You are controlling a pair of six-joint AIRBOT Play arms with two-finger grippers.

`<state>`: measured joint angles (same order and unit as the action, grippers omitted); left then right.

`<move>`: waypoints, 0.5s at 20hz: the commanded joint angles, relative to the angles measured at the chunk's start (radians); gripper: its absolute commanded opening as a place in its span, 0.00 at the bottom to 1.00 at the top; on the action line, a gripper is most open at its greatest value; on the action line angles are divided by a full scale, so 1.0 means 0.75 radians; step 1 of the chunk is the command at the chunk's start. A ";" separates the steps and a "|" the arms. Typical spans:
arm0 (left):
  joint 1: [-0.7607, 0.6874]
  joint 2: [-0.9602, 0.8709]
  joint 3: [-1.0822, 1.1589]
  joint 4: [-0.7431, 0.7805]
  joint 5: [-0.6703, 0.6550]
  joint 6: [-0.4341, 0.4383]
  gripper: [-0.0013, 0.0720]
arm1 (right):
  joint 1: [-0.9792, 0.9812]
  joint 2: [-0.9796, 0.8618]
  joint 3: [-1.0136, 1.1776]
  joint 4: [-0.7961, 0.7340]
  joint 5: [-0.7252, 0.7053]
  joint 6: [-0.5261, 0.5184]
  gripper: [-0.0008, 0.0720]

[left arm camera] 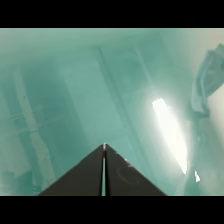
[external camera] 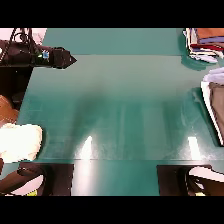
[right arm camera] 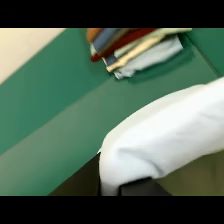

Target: Fold the shirts.

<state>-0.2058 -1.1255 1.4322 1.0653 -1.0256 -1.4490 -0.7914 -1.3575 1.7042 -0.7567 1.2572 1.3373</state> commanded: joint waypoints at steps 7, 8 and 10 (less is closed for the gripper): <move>0.000 -0.001 0.000 0.002 -0.003 0.028 0.05 | -0.203 0.233 -0.371 -0.518 0.164 0.080 0.04; 0.000 -0.001 0.000 0.002 -0.003 0.038 0.05 | -0.236 0.256 -0.429 -0.543 0.171 0.080 0.04; 0.000 -0.001 0.000 0.002 -0.003 0.049 0.05 | -0.301 0.290 -0.525 -0.585 0.178 0.080 0.04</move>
<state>-0.2058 -1.1255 1.4322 1.0657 -1.0271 -1.4265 -0.9581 -1.1831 1.4136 -1.1099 1.3735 1.3907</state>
